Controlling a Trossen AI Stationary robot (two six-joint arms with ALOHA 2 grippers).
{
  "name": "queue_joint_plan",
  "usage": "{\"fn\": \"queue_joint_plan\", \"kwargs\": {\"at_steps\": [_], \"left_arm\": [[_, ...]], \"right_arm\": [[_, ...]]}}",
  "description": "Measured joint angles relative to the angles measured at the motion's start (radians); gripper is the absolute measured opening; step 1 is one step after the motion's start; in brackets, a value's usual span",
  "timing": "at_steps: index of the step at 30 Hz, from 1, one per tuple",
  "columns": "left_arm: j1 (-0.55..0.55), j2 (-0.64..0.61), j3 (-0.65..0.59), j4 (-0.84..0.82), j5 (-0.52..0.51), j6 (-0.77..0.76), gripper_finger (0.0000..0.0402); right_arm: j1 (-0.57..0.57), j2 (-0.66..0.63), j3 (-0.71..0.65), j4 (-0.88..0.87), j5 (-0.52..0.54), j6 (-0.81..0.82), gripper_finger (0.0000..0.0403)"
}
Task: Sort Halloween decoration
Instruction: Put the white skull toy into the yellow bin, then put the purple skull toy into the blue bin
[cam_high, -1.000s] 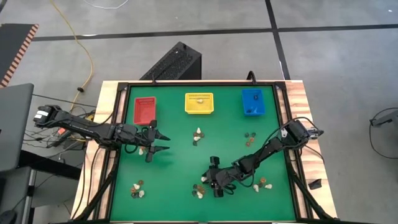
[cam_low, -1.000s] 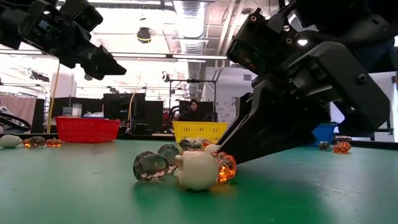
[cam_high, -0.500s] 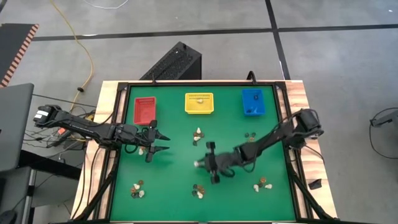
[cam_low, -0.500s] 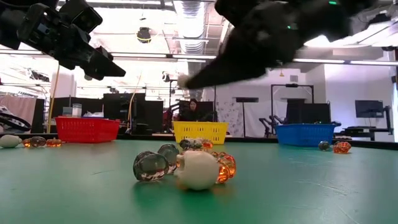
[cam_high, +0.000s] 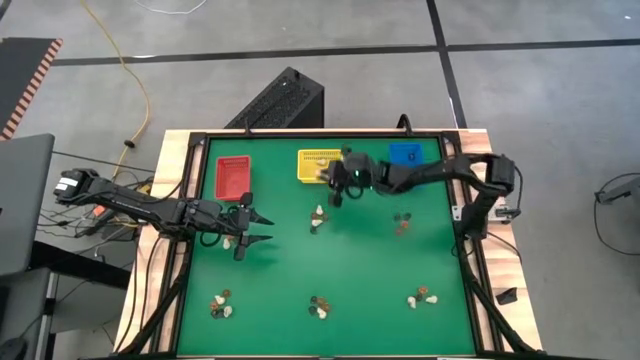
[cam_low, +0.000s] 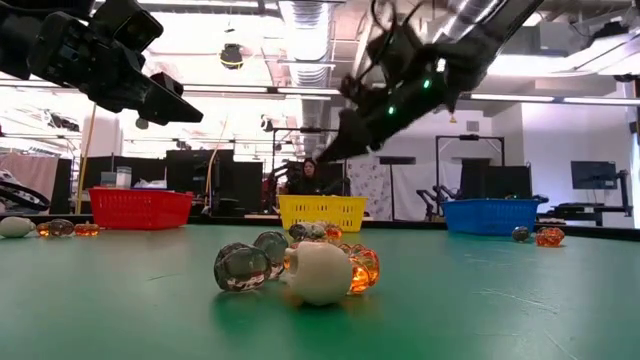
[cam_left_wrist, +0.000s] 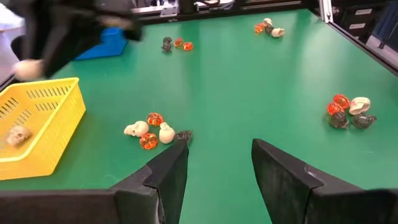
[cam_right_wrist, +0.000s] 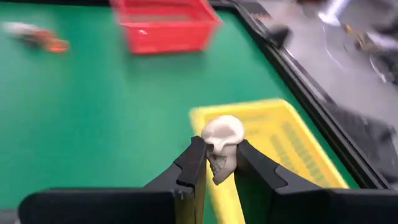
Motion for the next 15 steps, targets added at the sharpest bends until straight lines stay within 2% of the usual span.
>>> {"fn": "queue_joint_plan", "kwargs": {"at_steps": [6, 15], "left_arm": [[0.000, 0.000, 0.000, -0.001, 0.000, 0.004, 0.0169], [0.000, 0.000, 0.000, -0.008, 0.000, 0.016, 0.0169]], "right_arm": [[-0.105, 0.039, 0.017, 0.005, -0.064, 0.079, 0.0112], [-0.146, 0.052, 0.015, -0.020, -0.072, 0.120, 0.0186]]}}
